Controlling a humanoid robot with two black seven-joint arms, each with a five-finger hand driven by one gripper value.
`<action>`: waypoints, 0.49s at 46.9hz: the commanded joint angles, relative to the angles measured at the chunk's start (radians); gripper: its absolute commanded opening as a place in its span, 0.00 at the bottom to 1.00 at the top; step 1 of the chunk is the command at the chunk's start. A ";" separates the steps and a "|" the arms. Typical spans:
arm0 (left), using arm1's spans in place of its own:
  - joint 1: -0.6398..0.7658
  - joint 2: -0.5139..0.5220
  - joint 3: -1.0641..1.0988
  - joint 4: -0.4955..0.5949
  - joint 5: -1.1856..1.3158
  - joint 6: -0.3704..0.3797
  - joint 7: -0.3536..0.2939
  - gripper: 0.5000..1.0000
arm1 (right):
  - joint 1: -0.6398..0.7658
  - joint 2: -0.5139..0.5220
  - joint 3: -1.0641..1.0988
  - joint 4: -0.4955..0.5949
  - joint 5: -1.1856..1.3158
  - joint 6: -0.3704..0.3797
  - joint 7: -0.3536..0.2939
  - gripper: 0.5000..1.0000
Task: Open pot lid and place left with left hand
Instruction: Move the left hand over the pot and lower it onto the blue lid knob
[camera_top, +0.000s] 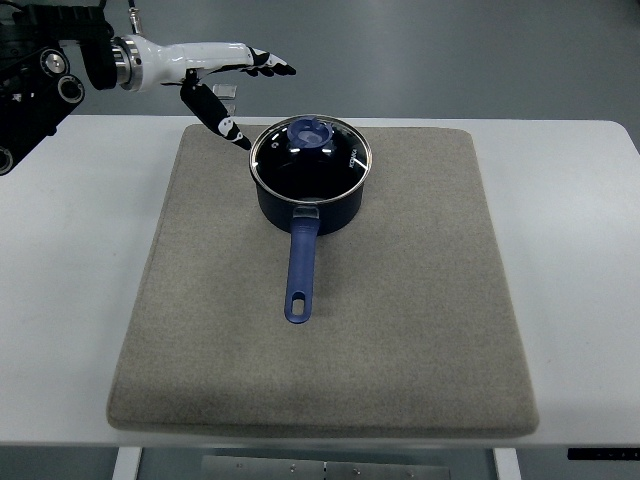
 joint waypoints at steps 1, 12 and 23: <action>-0.022 -0.012 0.000 -0.009 0.036 -0.009 0.002 0.95 | 0.000 0.000 -0.001 0.001 -0.001 0.000 0.000 0.83; -0.069 -0.082 0.066 0.002 0.162 -0.007 0.011 0.95 | 0.000 0.000 0.001 0.000 0.000 0.000 0.000 0.83; -0.086 -0.141 0.072 0.017 0.206 -0.007 0.037 0.95 | 0.000 0.000 0.001 0.000 0.000 0.000 0.000 0.83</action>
